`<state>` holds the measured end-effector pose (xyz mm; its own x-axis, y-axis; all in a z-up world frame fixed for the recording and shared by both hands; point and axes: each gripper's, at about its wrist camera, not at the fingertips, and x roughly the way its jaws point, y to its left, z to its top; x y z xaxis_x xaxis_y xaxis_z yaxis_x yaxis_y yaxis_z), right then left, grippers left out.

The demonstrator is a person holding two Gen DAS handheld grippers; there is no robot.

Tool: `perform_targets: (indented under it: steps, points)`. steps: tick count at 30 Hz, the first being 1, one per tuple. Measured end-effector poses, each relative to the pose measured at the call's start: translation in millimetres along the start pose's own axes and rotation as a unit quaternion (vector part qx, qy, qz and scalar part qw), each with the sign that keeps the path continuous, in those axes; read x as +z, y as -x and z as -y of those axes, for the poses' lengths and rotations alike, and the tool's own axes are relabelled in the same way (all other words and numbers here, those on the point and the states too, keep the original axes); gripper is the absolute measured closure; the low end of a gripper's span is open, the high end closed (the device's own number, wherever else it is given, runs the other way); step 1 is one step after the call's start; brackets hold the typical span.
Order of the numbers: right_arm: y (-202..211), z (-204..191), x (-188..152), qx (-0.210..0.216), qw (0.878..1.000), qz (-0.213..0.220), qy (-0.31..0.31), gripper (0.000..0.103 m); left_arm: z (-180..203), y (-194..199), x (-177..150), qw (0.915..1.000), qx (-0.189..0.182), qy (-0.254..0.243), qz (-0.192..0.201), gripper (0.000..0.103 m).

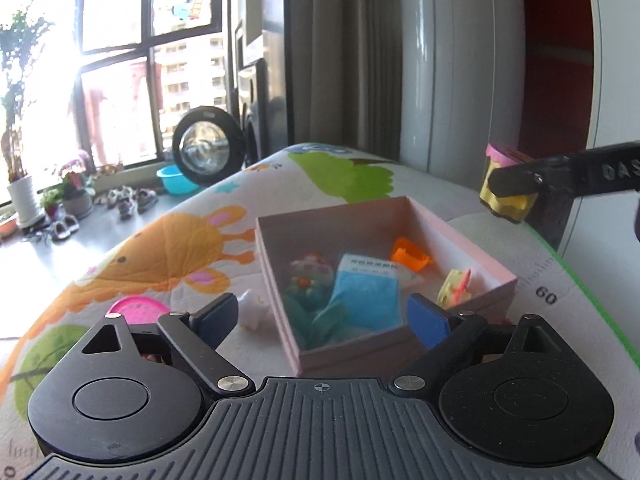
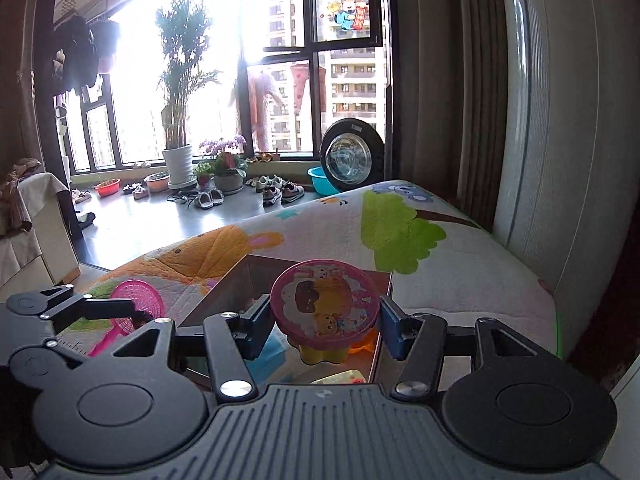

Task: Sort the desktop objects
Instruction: 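Drop the teal crank and round container into the pink box with both tools, then grasp the white star toy with the right tool and lift it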

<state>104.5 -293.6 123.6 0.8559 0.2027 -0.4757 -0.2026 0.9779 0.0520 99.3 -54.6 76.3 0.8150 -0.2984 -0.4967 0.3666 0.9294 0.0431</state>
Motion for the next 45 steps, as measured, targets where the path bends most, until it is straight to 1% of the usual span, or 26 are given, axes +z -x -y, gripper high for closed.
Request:
perform_targets:
  steps: [5,8,10,12,13,16,18,20,22,23,24,26,27,28,29,32,33,34,35,36,37,38,40,41,43,45]
  points:
    - [-47.7,2.4,7.2,0.005,0.998,-0.054,-0.026,0.048,-11.9,26.2,-41.4,0.9994,0.020,-0.001,-0.029,0.007]
    - [-79.4,-1.8,18.2,-0.008,0.997,-0.071,-0.027,0.048,-21.3,31.4,-61.1,0.9982,0.044,0.001,-0.042,0.006]
    - [-99.8,-4.4,26.1,-0.014,0.997,-0.071,-0.019,0.047,-30.1,32.9,-70.2,0.9971,0.054,0.017,-0.051,0.006]
    - [-120.7,-3.3,34.8,-0.034,0.996,-0.084,-0.018,0.044,-40.8,37.2,-77.2,0.9957,0.064,0.035,-0.056,0.005]
    - [-126.5,-3.0,37.1,-0.040,0.995,-0.090,-0.024,0.044,-45.7,39.5,-79.5,0.9951,0.070,0.042,-0.055,0.004]
    - [-126.4,-9.8,40.3,-0.029,0.994,-0.097,-0.034,0.044,-58.2,46.2,-88.3,0.9934,0.084,0.060,-0.050,0.003]
    - [-120.0,-25.2,42.1,-0.027,0.995,-0.093,-0.014,0.044,-65.9,46.4,-91.6,0.9922,0.086,0.076,-0.050,0.003]
    - [-115.6,-46.9,42.8,-0.015,0.995,-0.095,0.016,0.044,-71.2,46.1,-94.3,0.9913,0.082,0.091,-0.047,0.003]
    - [-114.8,-69.1,40.6,0.008,0.993,-0.108,0.047,0.047,-74.5,46.9,-97.3,0.9908,0.079,0.100,-0.044,0.003]
    - [-116.5,-82.5,39.1,0.026,0.991,-0.118,0.061,0.054,-75.8,47.6,-97.8,0.9905,0.078,0.105,-0.042,0.003]
    - [-119.0,-92.0,35.6,0.034,0.989,-0.129,0.069,0.064,-77.3,49.4,-98.3,0.9904,0.075,0.110,-0.037,0.002]
    - [-129.6,-105.9,27.8,0.031,0.983,-0.160,0.081,0.071,-78.9,53.2,-99.5,0.9902,0.073,0.116,-0.031,0.002]
    - [-133.0,-108.6,24.9,0.031,0.982,-0.167,0.082,0.072,-79.5,52.4,-99.7,0.9900,0.071,0.118,-0.031,0.002]
    - [-132.3,-109.8,24.1,0.028,0.983,-0.159,0.087,0.072,-80.3,53.7,-100.6,0.9901,0.068,0.119,-0.031,0.002]
    - [-132.7,-110.5,24.6,0.015,0.982,-0.158,0.099,0.072,-80.7,54.8,-101.2,0.9902,0.065,0.120,-0.030,0.002]
    - [-138.8,-99.1,25.5,-0.040,0.976,-0.184,0.111,0.072,-81.2,55.0,-101.9,0.9903,0.060,0.123,-0.026,0.001]
    - [-140.3,-96.5,25.6,-0.064,0.973,-0.185,0.123,0.072,-80.5,54.1,-101.8,0.9904,0.059,0.122,-0.027,0.001]
    - [-138.7,-95.2,26.7,-0.087,0.971,-0.178,0.137,0.072,-79.8,53.0,-101.6,0.9906,0.059,0.120,-0.028,0.001]
    - [-134.5,-96.4,30.1,-0.099,0.971,-0.164,0.144,0.072,-78.7,52.2,-101.3,0.9909,0.058,0.118,-0.030,0.001]
    - [-128.1,-99.2,36.5,-0.091,0.974,-0.150,0.142,0.072,-77.6,50.6,-101.5,0.9912,0.058,0.115,-0.031,0.001]
    - [-122.6,-103.4,43.1,-0.071,0.979,-0.140,0.133,0.071,-76.6,50.1,-101.4,0.9914,0.058,0.113,-0.033,0.001]
    - [-117.8,-110.9,51.8,-0.039,0.983,-0.133,0.122,0.070,-76.0,49.7,-101.5,0.9915,0.058,0.111,-0.034,0.001]
    - [-122.2,-133.8,61.8,0.017,0.984,-0.139,0.114,0.064,-75.9,49.3,-102.1,0.9915,0.059,0.110,-0.035,0.001]
    - [-131.4,-148.1,62.3,0.035,0.980,-0.152,0.121,0.064,-75.7,49.1,-102.3,0.9914,0.061,0.111,-0.035,0.001]
    - [-154.4,-172.9,56.5,0.041,0.972,-0.182,0.141,0.064,-75.6,49.1,-102.6,0.9912,0.063,0.111,-0.034,0.001]
    - [-185.8,-197.1,41.8,0.015,0.962,-0.207,0.180,0.066,-76.7,48.9,-103.2,0.9910,0.061,0.115,-0.032,0.001]
